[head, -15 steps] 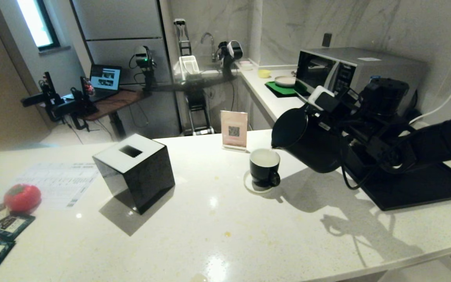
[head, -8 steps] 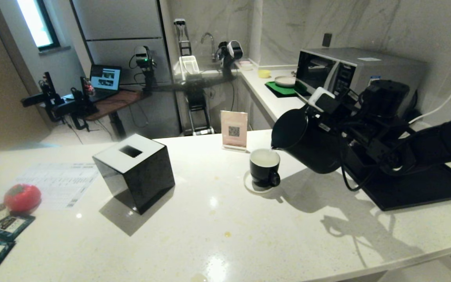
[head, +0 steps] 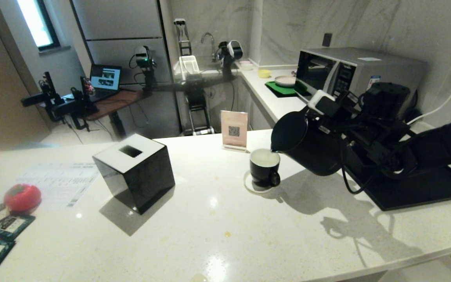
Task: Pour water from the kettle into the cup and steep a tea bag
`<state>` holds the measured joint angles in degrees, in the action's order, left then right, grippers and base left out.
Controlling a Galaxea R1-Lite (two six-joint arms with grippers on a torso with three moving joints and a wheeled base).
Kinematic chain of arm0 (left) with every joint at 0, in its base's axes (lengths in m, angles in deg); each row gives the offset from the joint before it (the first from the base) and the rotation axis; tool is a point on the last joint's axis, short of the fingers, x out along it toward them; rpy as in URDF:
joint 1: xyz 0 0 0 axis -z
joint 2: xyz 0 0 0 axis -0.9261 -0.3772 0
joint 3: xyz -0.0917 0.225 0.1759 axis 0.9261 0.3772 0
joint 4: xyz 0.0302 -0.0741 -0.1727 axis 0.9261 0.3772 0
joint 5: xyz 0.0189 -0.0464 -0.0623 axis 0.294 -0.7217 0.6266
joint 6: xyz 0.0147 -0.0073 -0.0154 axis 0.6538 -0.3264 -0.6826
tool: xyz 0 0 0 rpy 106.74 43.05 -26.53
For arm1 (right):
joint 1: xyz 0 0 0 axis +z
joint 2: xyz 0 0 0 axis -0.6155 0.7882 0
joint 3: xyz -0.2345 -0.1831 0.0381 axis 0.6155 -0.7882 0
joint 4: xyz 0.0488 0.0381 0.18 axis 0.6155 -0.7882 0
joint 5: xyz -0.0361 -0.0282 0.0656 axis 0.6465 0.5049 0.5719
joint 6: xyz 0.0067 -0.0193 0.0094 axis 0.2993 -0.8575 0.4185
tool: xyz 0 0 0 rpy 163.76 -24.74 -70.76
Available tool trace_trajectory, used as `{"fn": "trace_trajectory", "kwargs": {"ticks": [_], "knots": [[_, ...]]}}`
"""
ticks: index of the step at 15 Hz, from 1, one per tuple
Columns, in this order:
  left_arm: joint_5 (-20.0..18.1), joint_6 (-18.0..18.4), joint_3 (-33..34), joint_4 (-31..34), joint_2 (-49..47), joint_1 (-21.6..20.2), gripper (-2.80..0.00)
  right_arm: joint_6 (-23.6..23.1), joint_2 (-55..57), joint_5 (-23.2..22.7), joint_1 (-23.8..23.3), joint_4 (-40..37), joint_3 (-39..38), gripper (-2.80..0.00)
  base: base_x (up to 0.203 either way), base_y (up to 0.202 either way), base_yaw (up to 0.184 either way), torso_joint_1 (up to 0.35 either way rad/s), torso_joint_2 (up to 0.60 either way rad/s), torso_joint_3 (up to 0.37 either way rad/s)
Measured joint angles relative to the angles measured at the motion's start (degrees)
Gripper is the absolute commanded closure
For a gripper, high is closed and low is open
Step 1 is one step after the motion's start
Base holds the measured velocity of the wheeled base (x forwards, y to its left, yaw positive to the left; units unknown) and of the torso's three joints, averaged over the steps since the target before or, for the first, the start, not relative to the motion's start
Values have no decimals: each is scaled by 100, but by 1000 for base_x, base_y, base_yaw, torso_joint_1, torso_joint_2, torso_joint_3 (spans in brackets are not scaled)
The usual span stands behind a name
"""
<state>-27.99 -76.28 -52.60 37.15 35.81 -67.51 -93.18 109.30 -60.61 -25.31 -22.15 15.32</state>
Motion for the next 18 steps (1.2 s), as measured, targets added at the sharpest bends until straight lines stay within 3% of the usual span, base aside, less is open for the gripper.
{"fn": "trace_trajectory", "kwargs": {"ticks": [18], "knots": [[0, 0, 0, 0, 0, 0, 0, -105, -55, -90, 13, 84, -128, 0, 0, 0, 0, 0, 0, 0]]}}
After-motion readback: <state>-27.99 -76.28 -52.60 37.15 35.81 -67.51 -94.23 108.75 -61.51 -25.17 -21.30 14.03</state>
